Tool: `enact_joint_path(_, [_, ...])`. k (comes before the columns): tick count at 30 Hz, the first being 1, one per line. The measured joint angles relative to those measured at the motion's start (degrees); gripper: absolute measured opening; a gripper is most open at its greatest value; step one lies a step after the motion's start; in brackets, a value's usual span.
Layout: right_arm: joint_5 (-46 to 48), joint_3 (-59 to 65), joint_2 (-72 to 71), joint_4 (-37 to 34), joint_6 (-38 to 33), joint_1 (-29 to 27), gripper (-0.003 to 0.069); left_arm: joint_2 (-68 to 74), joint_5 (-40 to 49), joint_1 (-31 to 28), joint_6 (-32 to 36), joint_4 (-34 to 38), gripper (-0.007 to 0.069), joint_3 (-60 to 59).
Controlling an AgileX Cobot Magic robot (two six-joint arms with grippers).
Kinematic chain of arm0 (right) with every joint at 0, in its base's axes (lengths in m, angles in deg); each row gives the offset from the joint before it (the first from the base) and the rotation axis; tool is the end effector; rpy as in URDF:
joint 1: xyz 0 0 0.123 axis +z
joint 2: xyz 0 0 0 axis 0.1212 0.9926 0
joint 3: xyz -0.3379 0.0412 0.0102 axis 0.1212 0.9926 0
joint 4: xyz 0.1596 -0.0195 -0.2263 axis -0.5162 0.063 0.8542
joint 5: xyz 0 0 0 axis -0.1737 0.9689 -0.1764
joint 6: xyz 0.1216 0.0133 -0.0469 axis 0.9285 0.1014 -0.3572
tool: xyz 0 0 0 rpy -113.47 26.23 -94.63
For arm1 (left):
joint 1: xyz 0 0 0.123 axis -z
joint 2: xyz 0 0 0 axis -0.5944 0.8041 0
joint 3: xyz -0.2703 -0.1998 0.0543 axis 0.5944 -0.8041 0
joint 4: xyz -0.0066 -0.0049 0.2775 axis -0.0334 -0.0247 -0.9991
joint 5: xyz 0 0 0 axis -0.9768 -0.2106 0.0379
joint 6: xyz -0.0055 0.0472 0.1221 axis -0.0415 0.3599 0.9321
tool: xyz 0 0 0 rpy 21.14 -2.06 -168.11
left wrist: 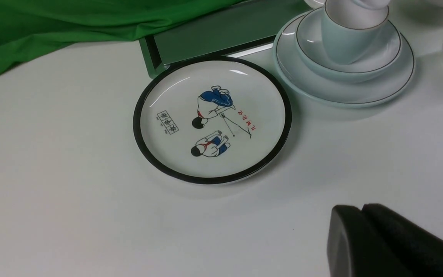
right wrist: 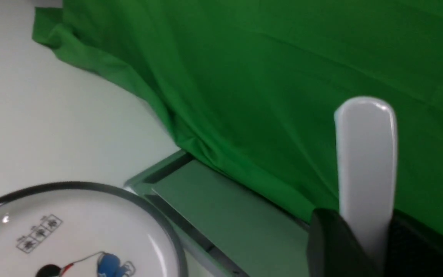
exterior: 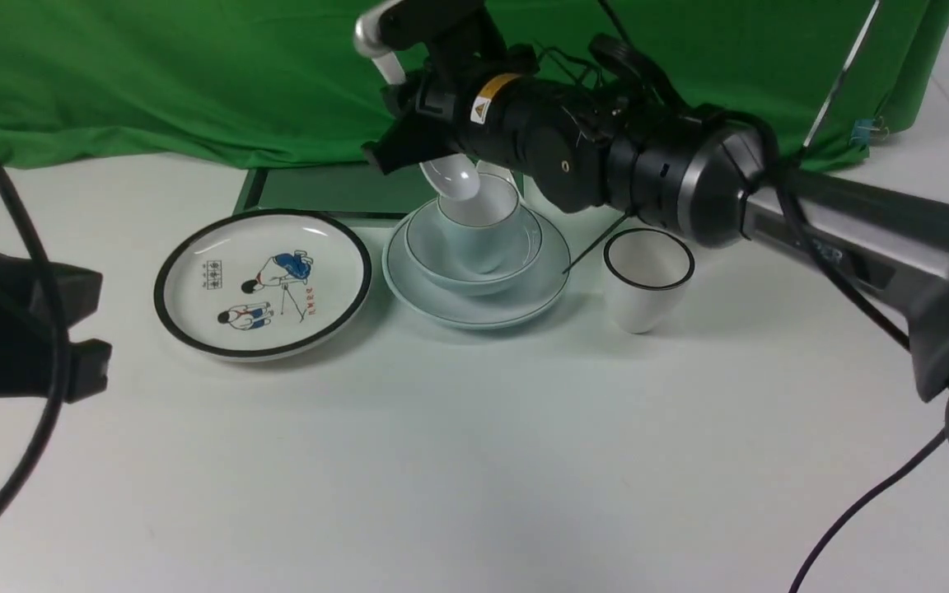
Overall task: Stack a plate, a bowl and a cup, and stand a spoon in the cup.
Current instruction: Use the right arm to put the blue soup spoon into the blue teacup in the middle
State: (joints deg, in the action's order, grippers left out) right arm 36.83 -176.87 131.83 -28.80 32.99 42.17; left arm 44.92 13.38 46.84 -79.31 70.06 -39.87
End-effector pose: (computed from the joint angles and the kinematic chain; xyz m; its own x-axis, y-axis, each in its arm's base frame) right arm 0.5207 0.3665 0.2974 -0.0731 -0.2414 -0.9677 -0.5905 0.7924 -0.1530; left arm 0.1845 -0.0393 0.3654 -0.4723 0.2061 -0.8570 0.2727 0.9587 0.0803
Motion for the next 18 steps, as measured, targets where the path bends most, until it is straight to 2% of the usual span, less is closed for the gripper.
enact_joint_path(7, [-3.85, 0.00, 2.37, 0.00, 0.00, -1.09, 0.0168, 0.00, -0.03, 0.00, 0.00, 0.05, -0.0031, -0.03])
enact_joint_path(10, [-8.62, 1.52, 2.81, 0.12, -0.06, -1.04, 0.0168, 0.00, -0.07, 0.00, 0.00, 0.05, -0.0031, -0.03])
enact_joint_path(18, [-12.40, 5.40, 2.81, 0.31, -3.22, -1.04, 0.0168, 0.00, -0.21, 0.00, 0.00, 0.05, -0.0031, -0.03])
